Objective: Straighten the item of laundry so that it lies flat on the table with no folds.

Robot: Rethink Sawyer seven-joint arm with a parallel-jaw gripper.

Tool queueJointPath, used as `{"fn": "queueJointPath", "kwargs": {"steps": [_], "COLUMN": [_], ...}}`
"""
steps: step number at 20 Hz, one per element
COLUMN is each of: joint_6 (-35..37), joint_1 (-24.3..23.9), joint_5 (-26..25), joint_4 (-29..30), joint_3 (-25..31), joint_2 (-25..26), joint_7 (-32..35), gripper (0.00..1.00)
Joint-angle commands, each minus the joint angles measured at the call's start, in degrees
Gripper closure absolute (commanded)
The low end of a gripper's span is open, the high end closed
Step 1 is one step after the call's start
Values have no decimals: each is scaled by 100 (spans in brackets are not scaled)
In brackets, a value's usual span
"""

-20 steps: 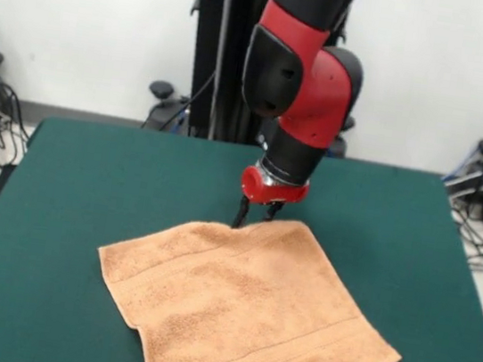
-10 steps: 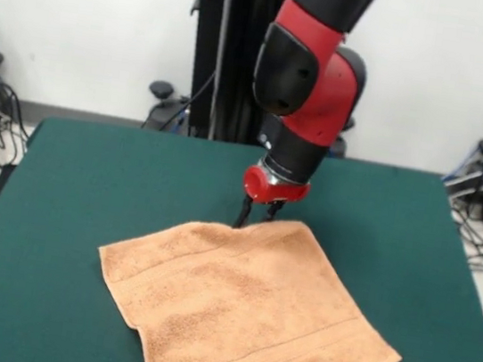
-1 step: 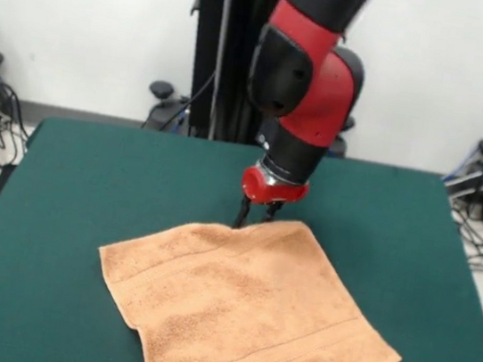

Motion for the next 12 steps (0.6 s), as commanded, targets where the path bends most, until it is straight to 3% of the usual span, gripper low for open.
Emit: {"fn": "queueJointPath", "kwargs": {"steps": [1, 5, 12], "joint_6": [1896, 2622, 2992], "joint_1": [-1772, -2171, -2372], "joint_5": [445, 646, 504], "joint_4": [-729, -429, -448], "joint_3": [2534, 2979, 3252], "joint_2": [-695, -1053, -1122], "joint_7": [-1010, -1273, -1004], "gripper": [0, 0, 0]}}
